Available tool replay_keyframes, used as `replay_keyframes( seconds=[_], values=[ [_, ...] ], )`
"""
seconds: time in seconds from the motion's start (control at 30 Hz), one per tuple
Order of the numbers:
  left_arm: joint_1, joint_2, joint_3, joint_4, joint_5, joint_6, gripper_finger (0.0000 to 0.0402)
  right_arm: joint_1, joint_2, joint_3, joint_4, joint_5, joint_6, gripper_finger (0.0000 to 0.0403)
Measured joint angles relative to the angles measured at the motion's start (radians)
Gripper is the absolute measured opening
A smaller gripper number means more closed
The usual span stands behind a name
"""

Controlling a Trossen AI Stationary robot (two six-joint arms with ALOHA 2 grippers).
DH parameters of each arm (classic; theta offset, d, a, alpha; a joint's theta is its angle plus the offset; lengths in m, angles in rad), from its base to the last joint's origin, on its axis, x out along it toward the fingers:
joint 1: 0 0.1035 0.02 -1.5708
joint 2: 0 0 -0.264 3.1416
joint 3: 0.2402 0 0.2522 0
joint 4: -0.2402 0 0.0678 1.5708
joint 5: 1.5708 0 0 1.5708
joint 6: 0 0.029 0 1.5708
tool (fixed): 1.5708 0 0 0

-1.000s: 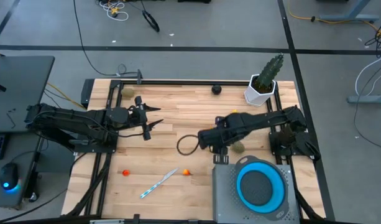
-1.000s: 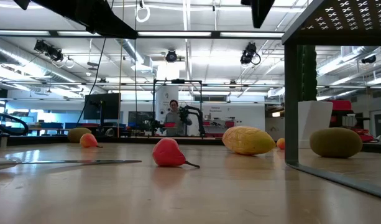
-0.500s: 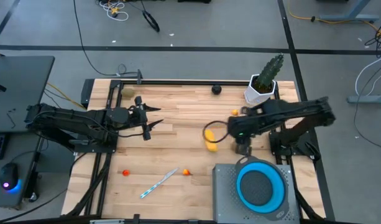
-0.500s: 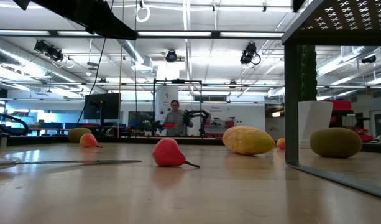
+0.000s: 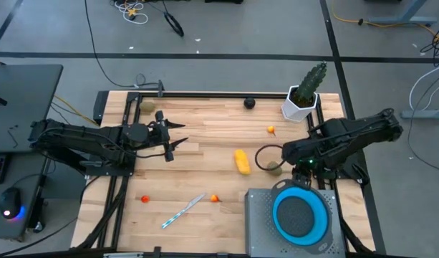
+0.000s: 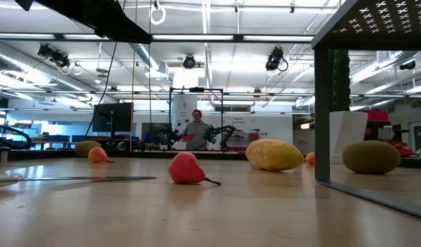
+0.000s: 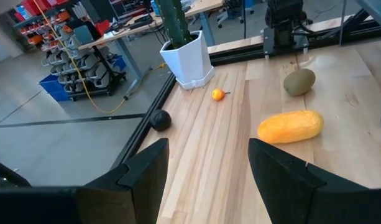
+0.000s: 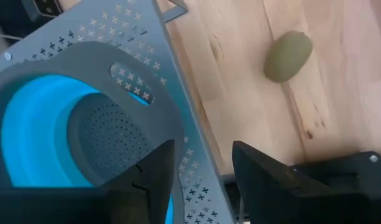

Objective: Pick & Place Fruit
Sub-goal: Put the blue strainer bowl on the shelf

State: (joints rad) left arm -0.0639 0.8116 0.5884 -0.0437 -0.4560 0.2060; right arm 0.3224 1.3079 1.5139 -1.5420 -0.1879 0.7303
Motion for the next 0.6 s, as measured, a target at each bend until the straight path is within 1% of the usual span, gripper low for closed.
replay_keyframes(
  seconds=[0.27,0.47,0.6],
  values=[
    [0.000,0.000,0.000,-0.004,0.000,-0.007,0.0231,0.081,0.002,0.000,-0.005,-0.021,0.102,0.0170],
    [0.000,0.000,0.000,-0.004,0.000,-0.008,0.0231,0.156,0.025,-0.001,-0.011,0.054,0.142,0.0170],
    [0.000,0.000,0.000,-0.004,0.000,-0.008,0.0231,0.186,0.060,-0.014,-0.025,0.062,0.145,0.0170]
  ],
)
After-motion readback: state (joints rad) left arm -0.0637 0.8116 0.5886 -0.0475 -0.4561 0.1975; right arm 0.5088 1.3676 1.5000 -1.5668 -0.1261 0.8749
